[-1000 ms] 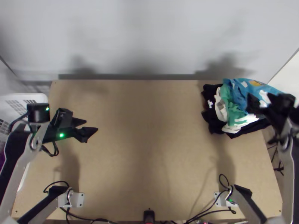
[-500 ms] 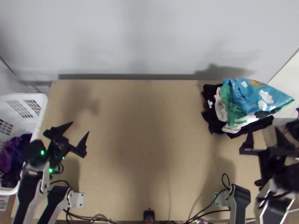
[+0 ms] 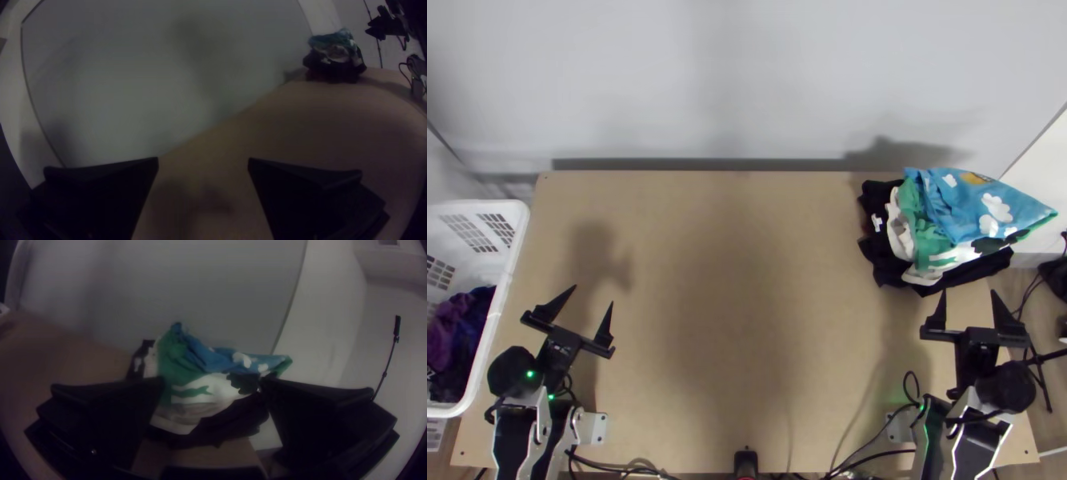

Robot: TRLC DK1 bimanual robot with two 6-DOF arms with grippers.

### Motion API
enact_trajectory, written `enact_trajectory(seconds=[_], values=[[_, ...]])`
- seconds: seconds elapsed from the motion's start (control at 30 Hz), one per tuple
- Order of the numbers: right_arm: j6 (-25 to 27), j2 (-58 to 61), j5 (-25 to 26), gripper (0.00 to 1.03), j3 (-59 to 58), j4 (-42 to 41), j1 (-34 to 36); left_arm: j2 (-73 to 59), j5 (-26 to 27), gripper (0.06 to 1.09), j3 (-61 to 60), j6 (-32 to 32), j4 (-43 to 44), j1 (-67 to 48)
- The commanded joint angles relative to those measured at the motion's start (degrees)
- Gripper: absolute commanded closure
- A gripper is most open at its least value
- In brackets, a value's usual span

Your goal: Fold the t-shirt

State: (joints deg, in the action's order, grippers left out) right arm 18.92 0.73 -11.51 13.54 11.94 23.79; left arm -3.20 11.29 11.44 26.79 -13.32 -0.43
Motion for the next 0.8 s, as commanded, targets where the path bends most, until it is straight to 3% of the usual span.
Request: enact_trajectory(seconds=[0.0,0.13,0.5,0.77], values=[[-1.78,-1.0,5.44,0.04,-7.92,-8.43,2.05,3.29,-0.3,0.1,-6.08,0.9,2.6,0.51],[-3.18,-0.91,7.73,0.04,-8.09,-8.43,1.96,3.29,-0.3,0.1,-6.61,0.64,1.98,0.25],[2.97,-1.0,7.46,0.04,-8.18,2.12,-9.11,3.29,-0.3,0.1,-6.96,1.43,-3.29,0.43],[2.88,-0.91,7.46,0.04,-8.18,2.12,-8.5,3.29,0.05,0.1,-6.87,2.39,-4.34,0.69]])
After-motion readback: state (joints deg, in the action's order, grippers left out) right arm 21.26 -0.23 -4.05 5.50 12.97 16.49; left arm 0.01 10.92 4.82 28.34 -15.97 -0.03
